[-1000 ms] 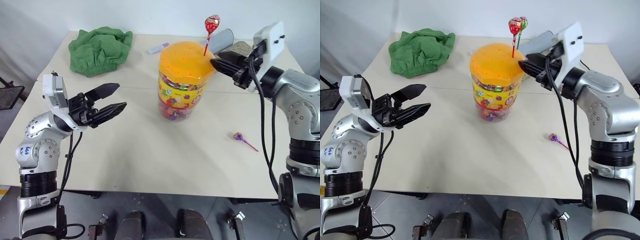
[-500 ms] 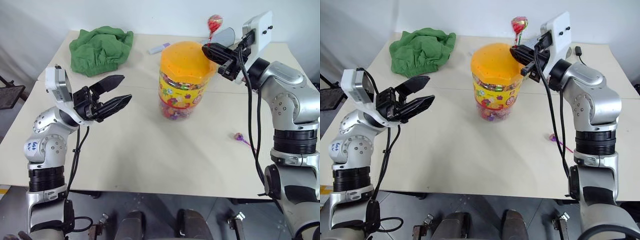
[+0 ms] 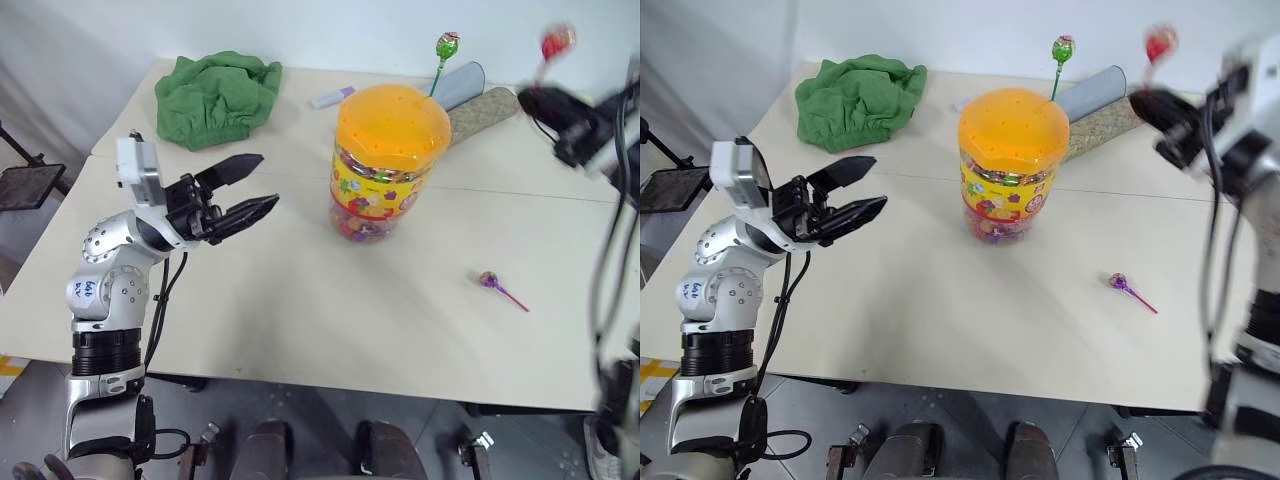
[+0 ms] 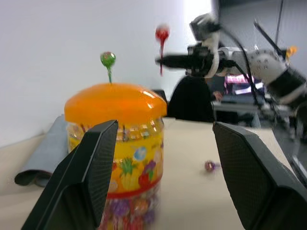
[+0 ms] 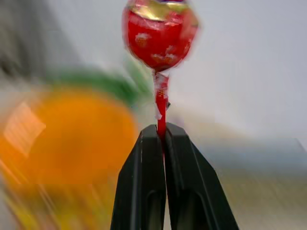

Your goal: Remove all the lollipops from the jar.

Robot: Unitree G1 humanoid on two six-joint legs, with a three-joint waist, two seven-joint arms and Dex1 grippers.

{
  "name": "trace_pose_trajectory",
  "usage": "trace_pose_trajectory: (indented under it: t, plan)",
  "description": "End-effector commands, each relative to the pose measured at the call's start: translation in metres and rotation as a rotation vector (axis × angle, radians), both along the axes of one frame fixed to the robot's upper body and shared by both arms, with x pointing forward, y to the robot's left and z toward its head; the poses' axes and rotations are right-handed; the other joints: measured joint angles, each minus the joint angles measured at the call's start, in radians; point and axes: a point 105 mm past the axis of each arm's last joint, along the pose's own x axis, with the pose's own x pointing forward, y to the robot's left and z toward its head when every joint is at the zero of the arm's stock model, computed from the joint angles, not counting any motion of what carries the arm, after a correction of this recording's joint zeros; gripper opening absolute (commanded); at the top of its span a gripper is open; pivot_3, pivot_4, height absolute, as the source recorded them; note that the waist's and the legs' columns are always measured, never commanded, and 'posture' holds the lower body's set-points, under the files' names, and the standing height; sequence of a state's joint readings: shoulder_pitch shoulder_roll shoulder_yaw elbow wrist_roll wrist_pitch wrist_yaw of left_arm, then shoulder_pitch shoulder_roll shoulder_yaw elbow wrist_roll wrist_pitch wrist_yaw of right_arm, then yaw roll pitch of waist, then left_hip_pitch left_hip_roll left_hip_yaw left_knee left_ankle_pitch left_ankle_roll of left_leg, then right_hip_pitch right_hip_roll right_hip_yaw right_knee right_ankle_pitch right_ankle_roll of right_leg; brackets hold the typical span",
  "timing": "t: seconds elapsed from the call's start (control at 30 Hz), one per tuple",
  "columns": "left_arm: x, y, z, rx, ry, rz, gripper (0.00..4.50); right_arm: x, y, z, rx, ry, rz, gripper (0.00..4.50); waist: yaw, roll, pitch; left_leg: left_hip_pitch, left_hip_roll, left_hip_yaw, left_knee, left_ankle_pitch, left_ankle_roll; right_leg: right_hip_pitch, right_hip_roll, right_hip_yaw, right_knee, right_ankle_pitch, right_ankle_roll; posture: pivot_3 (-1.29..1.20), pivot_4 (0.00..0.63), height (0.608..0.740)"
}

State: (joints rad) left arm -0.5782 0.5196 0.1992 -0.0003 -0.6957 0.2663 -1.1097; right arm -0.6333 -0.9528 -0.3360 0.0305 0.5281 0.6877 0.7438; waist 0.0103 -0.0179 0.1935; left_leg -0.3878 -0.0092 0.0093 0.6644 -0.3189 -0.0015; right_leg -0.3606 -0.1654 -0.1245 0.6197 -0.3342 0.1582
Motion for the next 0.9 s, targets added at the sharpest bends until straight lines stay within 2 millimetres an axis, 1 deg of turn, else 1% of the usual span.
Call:
trace_pose_trajectory:
  t: [0.03, 0.1, 0.2, 0.27, 0.33, 0.4, 0.5, 0.53, 0.6, 0.7, 0.77, 0.8, 0.87, 0.9]
  plan:
    - [-0.016, -0.010, -0.009, 0.100, -0.041, -0.109, 3.37, -0.017, -0.034, -0.030, -0.118, 0.159, -0.130, 0.04, 0.001, 0.000, 0.000, 0.000, 0.000, 0.001, 0.000, 0.000, 0.000, 0.000, 0.000, 0.000, 0.000, 0.000, 0.000, 0.00, 0.150, 0.740]
    - [-0.021, -0.013, -0.016, 0.144, -0.026, -0.159, 3.37, -0.024, -0.045, -0.052, -0.144, 0.239, -0.176, 0.04, -0.009, 0.000, 0.000, 0.000, 0.001, 0.003, 0.000, 0.000, 0.000, -0.001, 0.000, 0.000, 0.000, 0.000, 0.000, 0.00, 0.150, 0.740]
    - [-0.024, -0.020, -0.029, 0.230, 0.004, -0.232, 3.37, -0.033, -0.060, -0.094, -0.222, 0.347, -0.228, 0.04, -0.013, 0.001, 0.000, 0.001, 0.002, 0.004, 0.000, 0.000, 0.000, -0.001, 0.001, 0.001, 0.001, 0.000, 0.000, 0.00, 0.150, 0.740]
    - [-0.023, -0.023, -0.033, 0.264, -0.002, -0.242, 3.37, -0.035, -0.064, -0.112, -0.213, 0.397, -0.241, 0.04, -0.012, 0.001, -0.001, 0.001, 0.002, 0.004, 0.001, 0.000, 0.000, -0.001, 0.001, 0.002, 0.001, 0.000, 0.000, 0.00, 0.150, 0.740]
    - [-0.021, -0.025, -0.031, 0.258, -0.005, -0.241, 3.37, -0.040, -0.070, -0.128, -0.230, 0.467, -0.258, 0.04, -0.009, 0.001, -0.001, 0.001, 0.002, 0.004, 0.002, 0.000, 0.000, 0.000, 0.001, 0.002, 0.001, 0.000, 0.000, 0.00, 0.150, 0.740]
    - [-0.020, -0.026, -0.028, 0.246, -0.009, -0.234, 3.37, -0.043, -0.074, -0.137, -0.226, 0.512, -0.262, 0.04, -0.008, 0.001, -0.001, 0.001, 0.002, 0.003, 0.002, 0.000, 0.000, 0.000, 0.001, 0.002, 0.001, 0.000, 0.000, 0.00, 0.150, 0.740]
    - [-0.019, -0.024, -0.023, 0.217, -0.010, -0.213, 3.37, -0.045, -0.073, -0.137, -0.186, 0.525, -0.247, 0.74, -0.007, 0.002, -0.001, 0.001, 0.002, 0.003, 0.002, 0.000, 0.000, 0.000, 0.000, 0.002, 0.000, 0.000, 0.000, 0.00, 0.150, 0.740]
    - [-0.018, -0.023, -0.021, 0.207, -0.008, -0.207, 3.37, -0.044, -0.073, -0.134, -0.196, 0.509, -0.241, 1.02, -0.007, 0.001, -0.001, 0.001, 0.002, 0.003, 0.002, 0.000, 0.000, 0.000, 0.000, 0.002, 0.000, 0.000, 0.000, 0.00, 0.150, 0.740]
    - [-0.018, -0.020, -0.015, 0.173, -0.003, -0.190, 3.37, -0.042, -0.066, -0.123, -0.207, 0.458, -0.194, 1.68, -0.008, 0.001, -0.001, 0.001, 0.002, 0.003, 0.002, 0.000, 0.000, 0.000, 0.000, 0.001, 0.000, 0.000, 0.000, 0.00, 0.150, 0.740]
    - [-0.015, -0.013, -0.006, 0.103, 0.007, -0.142, 3.37, -0.036, -0.043, -0.090, -0.186, 0.317, -0.058, 2.71, -0.011, 0.002, 0.000, 0.001, 0.002, 0.003, 0.002, 0.000, 0.000, 0.000, 0.000, 0.002, 0.000, 0.000, 0.000, 0.00, 0.150, 0.740]
    - [-0.009, -0.006, 0.003, 0.035, 0.002, -0.084, 3.37, -0.031, -0.018, -0.062, -0.129, 0.205, 0.061, 2.71, -0.015, 0.003, 0.000, 0.001, 0.003, 0.003, 0.002, 0.000, 0.000, 0.000, 0.000, 0.002, 0.000, 0.000, 0.000, 0.00, 0.150, 0.740]
    - [-0.004, -0.001, 0.012, -0.030, -0.001, -0.028, 3.37, -0.022, 0.002, -0.038, -0.061, 0.104, 0.114, 2.71, -0.017, 0.003, 0.000, 0.002, 0.003, 0.003, 0.002, 0.000, 0.000, 0.000, 0.001, 0.002, 0.000, 0.000, 0.000, 0.00, 0.150, 0.740]
    - [0.004, 0.006, 0.024, -0.114, -0.006, 0.048, 3.37, -0.010, 0.028, -0.004, 0.029, -0.023, 0.175, 2.71, -0.020, 0.003, 0.000, 0.002, 0.004, 0.002, 0.002, 0.000, 0.000, 0.000, 0.001, 0.002, 0.000, 0.000, -0.001, 0.00, 0.150, 0.740]
    - [0.007, 0.008, 0.027, -0.143, -0.004, 0.076, 3.37, -0.004, 0.037, 0.008, 0.075, -0.060, 0.190, 2.71, -0.020, 0.003, 0.000, 0.002, 0.004, 0.001, 0.003, 0.000, 0.000, 0.000, 0.001, 0.002, 0.000, 0.000, -0.001, 0.00, 0.150, 0.740]
